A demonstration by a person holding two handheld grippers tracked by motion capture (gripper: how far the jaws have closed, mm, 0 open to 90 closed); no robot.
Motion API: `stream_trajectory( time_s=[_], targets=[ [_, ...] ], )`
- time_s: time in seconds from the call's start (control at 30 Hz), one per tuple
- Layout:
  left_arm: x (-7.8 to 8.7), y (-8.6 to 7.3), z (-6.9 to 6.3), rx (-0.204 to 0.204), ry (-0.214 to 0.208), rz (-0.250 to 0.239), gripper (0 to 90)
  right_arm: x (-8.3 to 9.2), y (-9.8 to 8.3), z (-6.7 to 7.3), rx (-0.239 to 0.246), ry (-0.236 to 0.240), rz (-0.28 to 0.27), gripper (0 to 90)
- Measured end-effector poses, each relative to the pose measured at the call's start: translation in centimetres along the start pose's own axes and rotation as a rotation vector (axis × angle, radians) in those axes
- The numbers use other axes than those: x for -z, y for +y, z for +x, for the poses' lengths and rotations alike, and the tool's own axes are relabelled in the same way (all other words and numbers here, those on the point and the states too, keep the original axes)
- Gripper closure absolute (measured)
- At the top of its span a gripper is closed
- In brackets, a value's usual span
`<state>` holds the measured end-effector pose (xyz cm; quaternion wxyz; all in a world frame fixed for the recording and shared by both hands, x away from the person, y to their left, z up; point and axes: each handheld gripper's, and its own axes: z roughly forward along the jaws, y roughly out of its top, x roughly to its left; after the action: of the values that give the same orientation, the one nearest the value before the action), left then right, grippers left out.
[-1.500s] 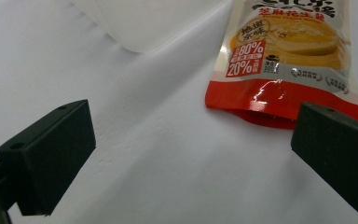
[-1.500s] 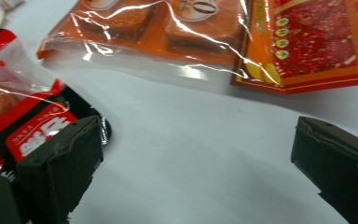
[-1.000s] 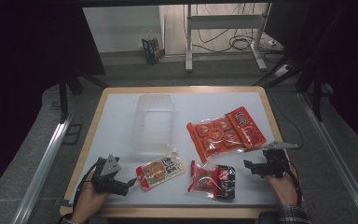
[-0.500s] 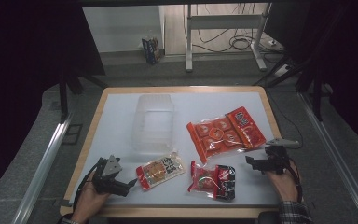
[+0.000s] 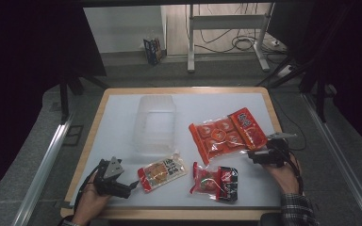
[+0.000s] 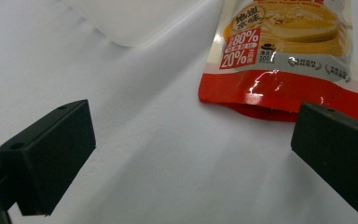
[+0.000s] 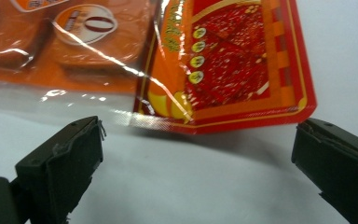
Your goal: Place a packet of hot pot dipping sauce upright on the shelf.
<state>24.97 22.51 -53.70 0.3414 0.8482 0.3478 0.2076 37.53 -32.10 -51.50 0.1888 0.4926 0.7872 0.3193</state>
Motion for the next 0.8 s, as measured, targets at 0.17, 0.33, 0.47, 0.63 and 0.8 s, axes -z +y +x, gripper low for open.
stream_trajectory(
  time_s=[0.17, 0.33, 0.47, 0.63, 0.8],
  targets=[
    [-0.1, 0.0, 0.0, -0.002, 0.001, 0.005, 0.0, -0.1, 0.8, -0.8, -0.03, 0.011, -0.015, 6.3],
    [-0.1, -0.1, 0.0, 0.003, 0.003, 0.006, 0.0, -0.5, 1.5, -1.1, -0.02, 0.042, -0.017, 13.0],
    [-0.2, -0.1, 0.0, 0.003, 0.002, 0.009, 0.0, -0.4, 2.4, -0.7, 0.012, 0.072, -0.042, 19.9],
    [-0.2, -0.1, 0.0, -0.001, 0.001, 0.014, 0.0, -0.5, 3.2, -0.1, 0.027, 0.105, -0.028, 29.4],
    [-0.3, -0.1, -0.1, -0.006, 0.0, 0.018, 0.0, -0.7, 4.1, 0.1, 0.054, 0.121, -0.024, 37.2]
  ],
)
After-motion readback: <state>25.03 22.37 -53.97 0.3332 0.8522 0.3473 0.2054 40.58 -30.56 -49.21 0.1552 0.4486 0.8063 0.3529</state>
